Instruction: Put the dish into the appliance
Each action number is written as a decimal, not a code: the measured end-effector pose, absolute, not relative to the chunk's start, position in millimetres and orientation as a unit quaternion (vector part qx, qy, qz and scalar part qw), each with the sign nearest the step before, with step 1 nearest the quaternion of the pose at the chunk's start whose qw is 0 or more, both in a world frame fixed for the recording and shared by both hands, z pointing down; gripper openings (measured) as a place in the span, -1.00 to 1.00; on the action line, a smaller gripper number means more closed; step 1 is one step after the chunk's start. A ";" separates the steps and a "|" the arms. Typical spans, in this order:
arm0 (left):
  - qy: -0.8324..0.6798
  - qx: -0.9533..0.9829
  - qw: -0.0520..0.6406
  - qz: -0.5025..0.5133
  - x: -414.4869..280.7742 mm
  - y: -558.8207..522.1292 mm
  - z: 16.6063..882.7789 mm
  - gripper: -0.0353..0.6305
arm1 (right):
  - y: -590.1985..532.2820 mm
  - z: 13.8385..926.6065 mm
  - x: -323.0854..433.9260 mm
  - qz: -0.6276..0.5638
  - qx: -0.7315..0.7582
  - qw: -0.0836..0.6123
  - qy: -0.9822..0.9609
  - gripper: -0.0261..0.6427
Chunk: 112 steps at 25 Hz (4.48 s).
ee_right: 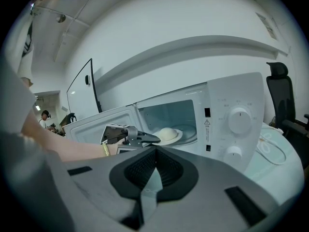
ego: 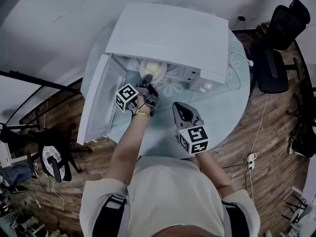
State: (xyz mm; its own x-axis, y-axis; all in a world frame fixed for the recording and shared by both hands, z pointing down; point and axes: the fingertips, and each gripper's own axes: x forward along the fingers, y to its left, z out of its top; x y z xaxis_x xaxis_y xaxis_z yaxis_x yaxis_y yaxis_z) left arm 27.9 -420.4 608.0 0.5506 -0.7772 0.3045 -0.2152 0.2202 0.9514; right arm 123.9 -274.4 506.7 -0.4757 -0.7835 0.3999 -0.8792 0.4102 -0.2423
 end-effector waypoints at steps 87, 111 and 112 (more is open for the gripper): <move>-0.362 0.844 0.360 0.168 -67.2 -97.0 521.4 -0.87 | -57.4 490.5 28.3 0.241 0.568 0.097 -0.781 -0.90; -0.364 0.835 0.378 0.164 -84.2 -70.4 523.6 -0.87 | -33.6 475.8 0.7 0.203 0.540 0.103 -0.810 -0.90; -0.364 0.835 0.378 0.164 -84.6 -69.9 524.5 -0.87 | -33.1 475.5 -0.2 0.202 0.539 0.104 -0.811 -0.90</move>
